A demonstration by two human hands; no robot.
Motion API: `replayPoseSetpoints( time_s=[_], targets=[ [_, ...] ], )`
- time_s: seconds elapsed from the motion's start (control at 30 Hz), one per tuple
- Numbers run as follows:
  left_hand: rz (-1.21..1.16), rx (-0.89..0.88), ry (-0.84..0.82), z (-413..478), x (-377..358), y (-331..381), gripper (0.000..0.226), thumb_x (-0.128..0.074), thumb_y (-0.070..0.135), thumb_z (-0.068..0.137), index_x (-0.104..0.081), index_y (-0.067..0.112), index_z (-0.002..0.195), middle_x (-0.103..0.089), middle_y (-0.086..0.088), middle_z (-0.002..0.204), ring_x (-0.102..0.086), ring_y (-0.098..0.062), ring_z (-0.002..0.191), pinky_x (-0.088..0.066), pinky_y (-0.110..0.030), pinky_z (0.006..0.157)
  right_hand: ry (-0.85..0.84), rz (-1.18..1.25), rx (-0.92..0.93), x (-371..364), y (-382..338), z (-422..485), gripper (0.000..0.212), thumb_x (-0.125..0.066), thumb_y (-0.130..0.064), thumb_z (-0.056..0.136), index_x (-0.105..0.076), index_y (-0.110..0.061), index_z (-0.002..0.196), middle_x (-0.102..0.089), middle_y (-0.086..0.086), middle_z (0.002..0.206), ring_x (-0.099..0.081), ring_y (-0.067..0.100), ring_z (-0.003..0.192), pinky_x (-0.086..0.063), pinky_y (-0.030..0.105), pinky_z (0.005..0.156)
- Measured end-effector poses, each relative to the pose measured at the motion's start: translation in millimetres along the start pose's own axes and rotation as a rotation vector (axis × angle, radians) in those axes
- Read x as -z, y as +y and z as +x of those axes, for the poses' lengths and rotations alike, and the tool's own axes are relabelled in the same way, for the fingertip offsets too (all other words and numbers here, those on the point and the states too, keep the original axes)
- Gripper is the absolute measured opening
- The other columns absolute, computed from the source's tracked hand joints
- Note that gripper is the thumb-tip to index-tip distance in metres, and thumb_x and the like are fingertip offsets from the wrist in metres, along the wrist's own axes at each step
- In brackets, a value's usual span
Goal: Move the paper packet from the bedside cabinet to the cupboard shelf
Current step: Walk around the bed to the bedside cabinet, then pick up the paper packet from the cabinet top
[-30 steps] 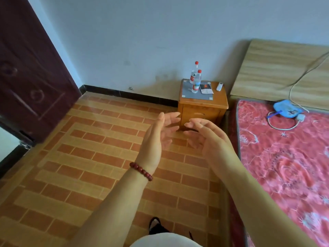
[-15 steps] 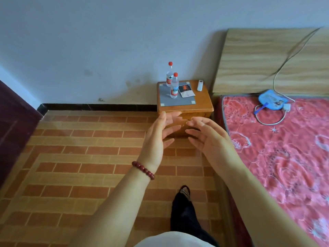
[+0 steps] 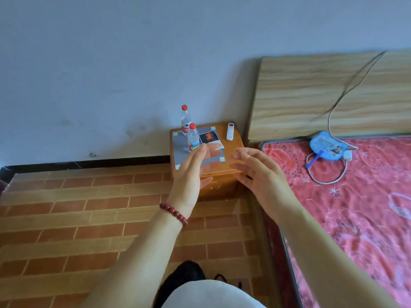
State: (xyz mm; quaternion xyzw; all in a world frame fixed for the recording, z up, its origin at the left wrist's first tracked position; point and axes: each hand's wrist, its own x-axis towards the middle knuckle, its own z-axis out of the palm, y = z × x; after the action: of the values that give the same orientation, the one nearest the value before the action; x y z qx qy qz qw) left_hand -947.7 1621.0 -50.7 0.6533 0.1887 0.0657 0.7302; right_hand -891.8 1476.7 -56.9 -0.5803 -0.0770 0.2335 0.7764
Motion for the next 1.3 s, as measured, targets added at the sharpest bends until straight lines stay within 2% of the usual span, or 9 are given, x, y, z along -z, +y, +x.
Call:
replayPoseSetpoints(
  time_s=[0.17, 0.23, 0.43, 0.6, 0.77, 0.93, 1.1, 1.2, 1.3],
  targets=[
    [0.015, 0.003, -0.035, 84, -4, 7, 0.036, -0.033, 0.055, 0.089, -0.067, 0.045, 0.091, -0.064, 0.008, 0.117, -0.059, -0.015, 0.109, -0.044, -0.045, 0.094, 0.065, -0.031, -0.004, 11, -9, 76, 0.017, -0.072, -0.043, 0.066, -0.074, -0.034, 0.08, -0.074, -0.01, 0.09, -0.068, 0.007, 0.088, -0.05, 0.023, 0.076],
    [0.008, 0.012, -0.049, 121, -4, 7, 0.038, -0.031, 0.054, 0.091, -0.067, 0.041, 0.093, -0.063, 0.006, 0.12, -0.059, -0.014, 0.109, -0.043, -0.044, 0.094, 0.079, -0.037, -0.005, 14, -11, 112, 0.013, -0.07, -0.04, 0.07, -0.074, -0.033, 0.08, -0.075, -0.011, 0.087, -0.069, 0.005, 0.085, -0.05, 0.021, 0.073],
    [0.047, 0.046, -0.084, 247, 1, 17, 0.046, -0.029, 0.055, 0.09, -0.062, 0.031, 0.113, -0.061, 0.004, 0.123, -0.055, -0.012, 0.113, -0.045, -0.032, 0.084, 0.133, -0.072, -0.058, 21, -20, 234, 0.008, -0.062, -0.021, 0.088, -0.07, -0.024, 0.087, -0.073, -0.004, 0.09, -0.067, 0.004, 0.081, -0.05, 0.019, 0.071],
    [0.065, 0.088, -0.103, 329, 6, 25, 0.036, -0.033, 0.052, 0.089, -0.065, 0.038, 0.098, -0.069, 0.02, 0.1, -0.064, 0.003, 0.092, -0.048, -0.011, 0.063, 0.155, -0.109, -0.104, 28, -26, 319, 0.009, -0.059, -0.013, 0.091, -0.068, -0.015, 0.093, -0.072, -0.002, 0.086, -0.068, 0.001, 0.074, -0.051, 0.014, 0.062],
    [0.044, 0.189, -0.082, 388, 4, 16, 0.034, -0.036, 0.05, 0.09, -0.065, 0.036, 0.101, -0.067, 0.01, 0.112, -0.062, -0.009, 0.102, -0.047, -0.032, 0.085, 0.203, -0.21, -0.187, 47, -21, 375, 0.017, -0.059, -0.019, 0.091, -0.067, -0.009, 0.103, -0.071, 0.01, 0.1, -0.064, 0.012, 0.085, -0.053, 0.013, 0.067],
    [0.018, 0.28, 0.009, 444, -8, 3, 0.03, -0.038, 0.048, 0.092, -0.065, 0.037, 0.096, -0.067, 0.008, 0.111, -0.059, -0.017, 0.107, -0.044, -0.043, 0.095, 0.166, -0.273, -0.269, 75, -19, 440, 0.015, -0.058, -0.026, 0.092, -0.07, -0.02, 0.099, -0.073, 0.008, 0.106, -0.066, 0.016, 0.098, -0.049, 0.028, 0.082],
    [0.043, 0.316, 0.17, 474, -22, -21, 0.038, -0.027, 0.049, 0.093, -0.06, 0.037, 0.106, -0.06, 0.001, 0.126, -0.055, -0.02, 0.113, -0.043, -0.04, 0.094, 0.029, -0.351, -0.372, 100, -2, 491, 0.015, -0.057, -0.031, 0.092, -0.069, -0.025, 0.099, -0.073, -0.005, 0.102, -0.064, 0.013, 0.101, -0.047, 0.024, 0.075],
    [0.032, 0.355, 0.229, 490, -33, -38, 0.037, -0.026, 0.05, 0.094, -0.061, 0.039, 0.101, -0.061, 0.004, 0.119, -0.056, -0.016, 0.109, -0.041, -0.039, 0.094, -0.031, -0.4, -0.427, 120, 12, 513, 0.016, -0.056, -0.032, 0.092, -0.069, -0.026, 0.101, -0.068, 0.001, 0.114, -0.062, 0.018, 0.107, -0.046, 0.027, 0.078],
    [-0.022, 0.411, 0.261, 504, -47, -62, 0.037, -0.027, 0.052, 0.093, -0.062, 0.04, 0.097, -0.063, 0.008, 0.114, -0.058, -0.009, 0.102, -0.043, -0.033, 0.086, -0.045, -0.438, -0.481, 143, 32, 534, 0.015, -0.055, -0.031, 0.093, -0.069, -0.028, 0.098, -0.07, 0.0, 0.108, -0.062, 0.019, 0.106, -0.046, 0.028, 0.077]
  ],
)
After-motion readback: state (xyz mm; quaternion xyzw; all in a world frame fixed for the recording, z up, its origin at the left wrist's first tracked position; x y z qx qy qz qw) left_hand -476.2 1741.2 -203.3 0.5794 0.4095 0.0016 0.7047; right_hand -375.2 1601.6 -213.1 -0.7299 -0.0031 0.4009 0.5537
